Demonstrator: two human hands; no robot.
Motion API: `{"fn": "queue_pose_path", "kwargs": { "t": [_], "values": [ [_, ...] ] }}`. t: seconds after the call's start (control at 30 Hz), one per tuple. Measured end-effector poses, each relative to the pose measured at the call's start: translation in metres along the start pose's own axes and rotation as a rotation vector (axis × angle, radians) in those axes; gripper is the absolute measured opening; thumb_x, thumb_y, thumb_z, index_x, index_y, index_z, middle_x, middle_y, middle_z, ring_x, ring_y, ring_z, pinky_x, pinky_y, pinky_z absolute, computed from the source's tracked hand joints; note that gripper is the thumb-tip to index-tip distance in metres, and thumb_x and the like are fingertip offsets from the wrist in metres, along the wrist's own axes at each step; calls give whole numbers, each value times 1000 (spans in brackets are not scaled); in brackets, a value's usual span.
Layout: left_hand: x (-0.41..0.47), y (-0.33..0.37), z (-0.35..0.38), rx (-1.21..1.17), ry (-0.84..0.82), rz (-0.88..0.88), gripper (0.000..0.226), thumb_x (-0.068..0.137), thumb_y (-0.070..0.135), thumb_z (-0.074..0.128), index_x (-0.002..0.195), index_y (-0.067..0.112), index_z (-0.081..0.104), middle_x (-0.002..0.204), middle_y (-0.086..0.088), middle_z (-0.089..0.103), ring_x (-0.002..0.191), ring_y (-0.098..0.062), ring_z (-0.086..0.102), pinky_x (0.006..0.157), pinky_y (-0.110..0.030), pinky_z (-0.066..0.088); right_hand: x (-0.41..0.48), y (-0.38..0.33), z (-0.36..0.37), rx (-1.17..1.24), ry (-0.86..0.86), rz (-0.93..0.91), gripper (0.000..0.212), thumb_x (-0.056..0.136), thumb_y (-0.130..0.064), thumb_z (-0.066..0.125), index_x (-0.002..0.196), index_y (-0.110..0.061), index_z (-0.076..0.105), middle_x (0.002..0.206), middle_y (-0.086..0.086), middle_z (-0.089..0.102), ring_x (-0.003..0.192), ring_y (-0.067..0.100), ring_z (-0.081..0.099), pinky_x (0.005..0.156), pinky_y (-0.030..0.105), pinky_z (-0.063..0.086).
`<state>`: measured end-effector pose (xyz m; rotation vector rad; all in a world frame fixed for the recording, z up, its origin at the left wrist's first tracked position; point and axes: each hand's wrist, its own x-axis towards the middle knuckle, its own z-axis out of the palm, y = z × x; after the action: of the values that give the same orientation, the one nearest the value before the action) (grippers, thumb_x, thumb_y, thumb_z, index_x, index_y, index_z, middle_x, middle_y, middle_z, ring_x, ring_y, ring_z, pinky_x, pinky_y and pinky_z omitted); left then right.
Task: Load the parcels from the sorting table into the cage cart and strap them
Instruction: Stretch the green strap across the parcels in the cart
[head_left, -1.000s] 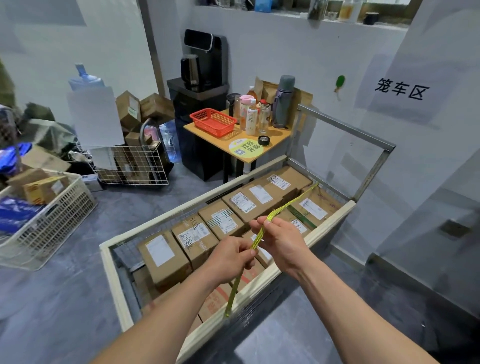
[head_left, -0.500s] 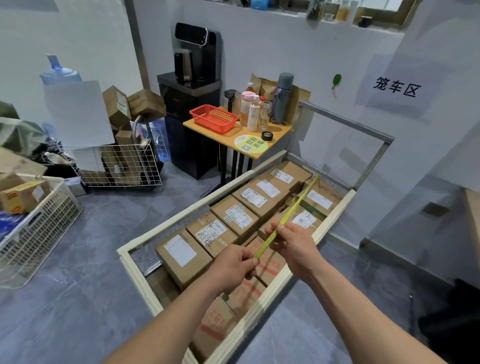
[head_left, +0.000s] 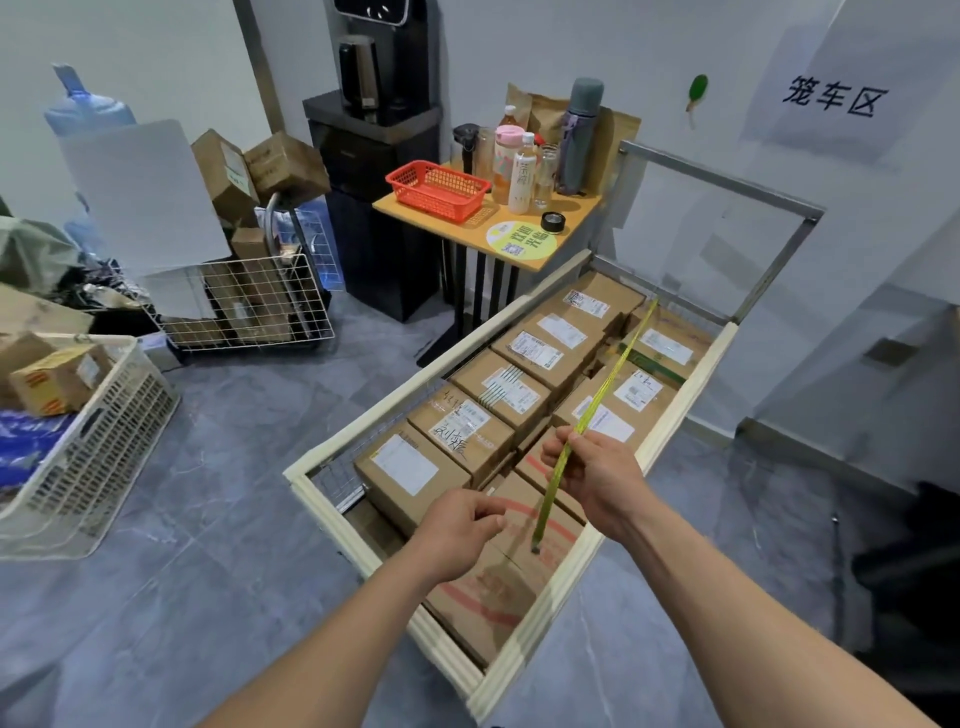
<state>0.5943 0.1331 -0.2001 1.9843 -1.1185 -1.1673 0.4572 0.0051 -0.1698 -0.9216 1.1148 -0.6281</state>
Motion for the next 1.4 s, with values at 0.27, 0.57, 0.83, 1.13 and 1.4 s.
{"fn": "queue_pose_path", "kwargs": {
  "t": [0.27,0.57,0.83,1.13,1.4],
  "values": [
    [-1,-21,-21,99,53,-62,22,97,23,60,115,18,73,108,4,71,100,-9,64,73,-15,42,14,15,18,38,-33,59,21,106,-12,43,110,-4,62,83,8,68,81,23,71,79,39,57],
    [3,-32,-41,291,76,-22,30,98,32,58,122,16,67,116,1,69,106,-15,62,89,-29,48,24,35,40,3,-13,79,21,106,-12,42,113,-8,62,95,10,73,95,26,72,80,42,57],
    [30,-77,-82,801,93,330,52,101,48,40,143,18,40,154,0,32,145,-24,21,114,-40,26,34,77,88,-3,101,92,22,107,-12,40,110,-8,62,95,11,74,83,19,72,80,37,54],
    [88,-161,-109,959,90,644,55,84,44,69,125,8,59,136,-16,55,132,-43,46,94,-55,48,70,156,151,71,268,137,21,107,-12,41,103,-12,61,92,8,73,89,20,72,96,46,51],
    [120,-240,-73,984,-41,590,55,90,45,58,133,11,50,143,-12,46,134,-38,38,99,-50,40,100,232,161,101,304,182,19,107,-14,41,106,-15,60,96,8,73,89,19,73,66,31,54]
  ]
}}
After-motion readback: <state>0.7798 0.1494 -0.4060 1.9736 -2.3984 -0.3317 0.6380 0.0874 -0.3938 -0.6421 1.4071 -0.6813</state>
